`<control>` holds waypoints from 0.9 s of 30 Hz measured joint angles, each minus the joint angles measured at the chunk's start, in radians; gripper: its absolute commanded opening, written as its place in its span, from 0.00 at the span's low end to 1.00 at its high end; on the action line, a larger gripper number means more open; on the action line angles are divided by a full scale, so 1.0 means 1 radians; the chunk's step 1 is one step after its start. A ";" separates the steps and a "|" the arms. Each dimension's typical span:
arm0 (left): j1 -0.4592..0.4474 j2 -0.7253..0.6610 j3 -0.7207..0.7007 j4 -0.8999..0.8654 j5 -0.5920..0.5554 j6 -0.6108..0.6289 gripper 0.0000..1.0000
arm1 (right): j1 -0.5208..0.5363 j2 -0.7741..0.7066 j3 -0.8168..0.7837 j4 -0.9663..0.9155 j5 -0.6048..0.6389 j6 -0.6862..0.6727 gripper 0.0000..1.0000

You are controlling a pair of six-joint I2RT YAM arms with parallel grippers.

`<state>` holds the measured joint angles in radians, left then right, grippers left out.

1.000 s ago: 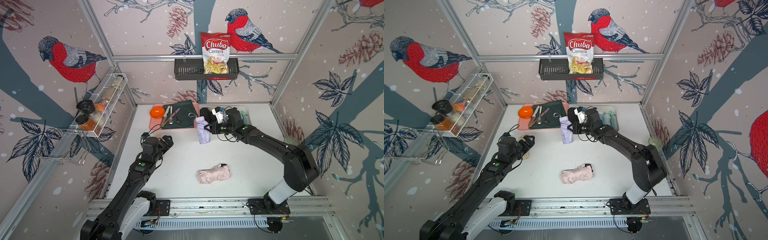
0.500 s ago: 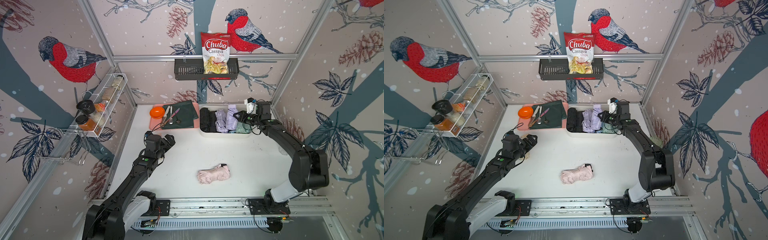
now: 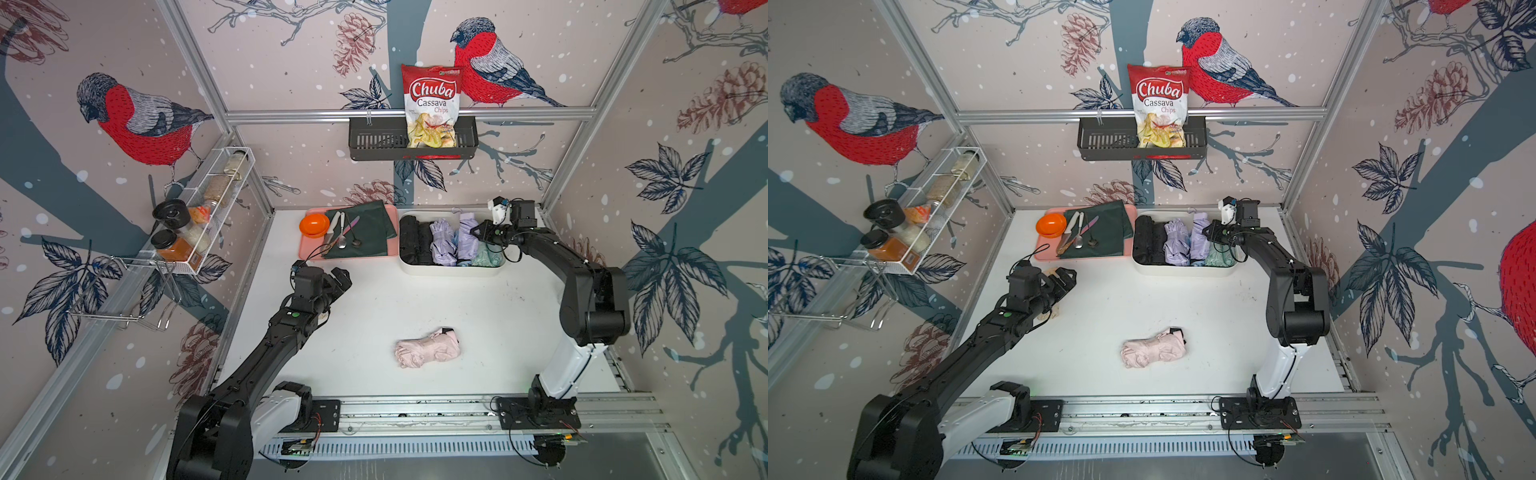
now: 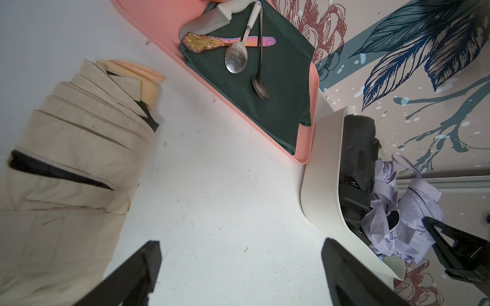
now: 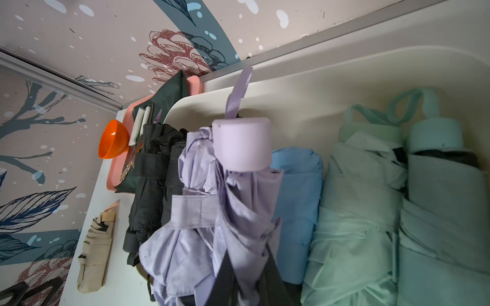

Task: Put the umbrella into the storage box
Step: Place the umbrella in the storage box.

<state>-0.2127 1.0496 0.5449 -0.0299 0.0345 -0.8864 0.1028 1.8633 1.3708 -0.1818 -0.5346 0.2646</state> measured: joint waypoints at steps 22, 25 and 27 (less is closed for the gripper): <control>0.005 0.043 0.003 0.043 0.027 -0.003 0.98 | 0.018 0.190 0.099 0.002 -0.128 0.046 0.09; 0.005 0.048 0.003 0.044 0.041 -0.005 0.98 | 0.019 0.219 0.116 0.019 -0.145 0.055 0.10; 0.005 0.050 0.003 0.044 0.040 -0.005 0.98 | 0.020 0.227 0.119 0.026 -0.146 0.057 0.15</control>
<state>-0.2077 1.0996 0.5484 0.0139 0.0750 -0.8913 0.1230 2.0899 1.4899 -0.1562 -0.6804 0.3218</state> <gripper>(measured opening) 0.978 0.123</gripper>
